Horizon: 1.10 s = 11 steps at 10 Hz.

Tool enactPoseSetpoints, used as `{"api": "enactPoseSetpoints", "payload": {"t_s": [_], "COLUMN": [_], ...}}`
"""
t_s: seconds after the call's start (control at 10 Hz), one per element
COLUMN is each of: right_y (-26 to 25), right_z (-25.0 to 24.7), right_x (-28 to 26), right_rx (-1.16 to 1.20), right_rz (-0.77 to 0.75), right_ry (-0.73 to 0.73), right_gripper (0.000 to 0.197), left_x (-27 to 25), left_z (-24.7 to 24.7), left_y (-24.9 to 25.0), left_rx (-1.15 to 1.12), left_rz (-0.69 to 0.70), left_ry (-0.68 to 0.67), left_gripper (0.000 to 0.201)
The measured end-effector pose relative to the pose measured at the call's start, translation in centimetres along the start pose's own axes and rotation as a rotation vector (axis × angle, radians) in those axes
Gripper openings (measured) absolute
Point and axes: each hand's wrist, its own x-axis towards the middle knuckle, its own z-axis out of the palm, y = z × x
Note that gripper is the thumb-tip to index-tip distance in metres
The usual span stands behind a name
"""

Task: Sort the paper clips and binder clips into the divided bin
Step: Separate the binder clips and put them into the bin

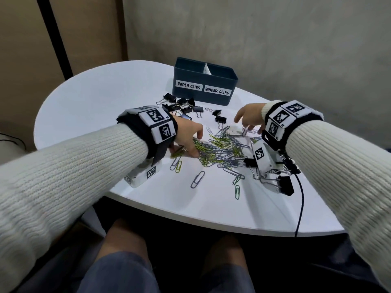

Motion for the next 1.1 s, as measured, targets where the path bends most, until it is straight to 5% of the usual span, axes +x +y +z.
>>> {"api": "enactPoseSetpoints", "payload": {"t_s": [0.1, 0.3, 0.4, 0.5, 0.6, 0.7, 0.8, 0.9, 1.1], "right_y": [0.5, -1.8, -2.1, -1.4, -1.2, -2.0, -2.4, -1.7, 0.2], "right_z": [0.5, 1.7, 1.3, 1.3, 2.4, 3.0, 2.1, 1.1, 4.0], "right_x": [0.0, -0.4, -0.7, -1.2, -1.4, -1.4, -2.2, -3.3, -5.3], "right_rx": [-0.169, 0.104, 0.149, -0.072, -0.162, 0.016, 0.057, 0.118, 0.302], "right_rz": [0.035, -0.093, -0.079, -0.093, -0.101, -0.127, -0.164, -0.216, -0.342], "right_ry": [-0.031, -0.2, -0.195, -0.077, -0.036, -0.172, -0.158, -0.179, -0.924], "right_gripper": [0.045, 0.039, 0.032, 0.035, 0.042, 0.046, 0.041, 0.02, 0.026], "left_x": [-0.3, -0.7, -1.0, -0.8, -0.1, 0.5, 0.9, 0.0, -1.9], "left_z": [0.0, -0.3, -0.8, -0.9, -0.7, -0.3, -0.2, -0.7, 0.1], "left_y": [0.0, 0.1, -0.4, -0.8, -1.2, -1.2, -0.8, -0.4, 0.4], "left_rx": [-0.01, -0.03, -0.046, 0.016, -0.042, -0.127, -0.131, -0.092, 0.043], "left_rz": [0.015, 0.004, -0.046, -0.057, -0.043, -0.006, 0.032, 0.058, 0.068], "left_ry": [0.004, -0.072, -0.188, -0.245, -0.204, -0.179, -0.059, 0.076, -0.229], "left_gripper": [0.081, 0.091, 0.096, 0.101, 0.1, 0.092, 0.084, 0.051, 0.034]}}
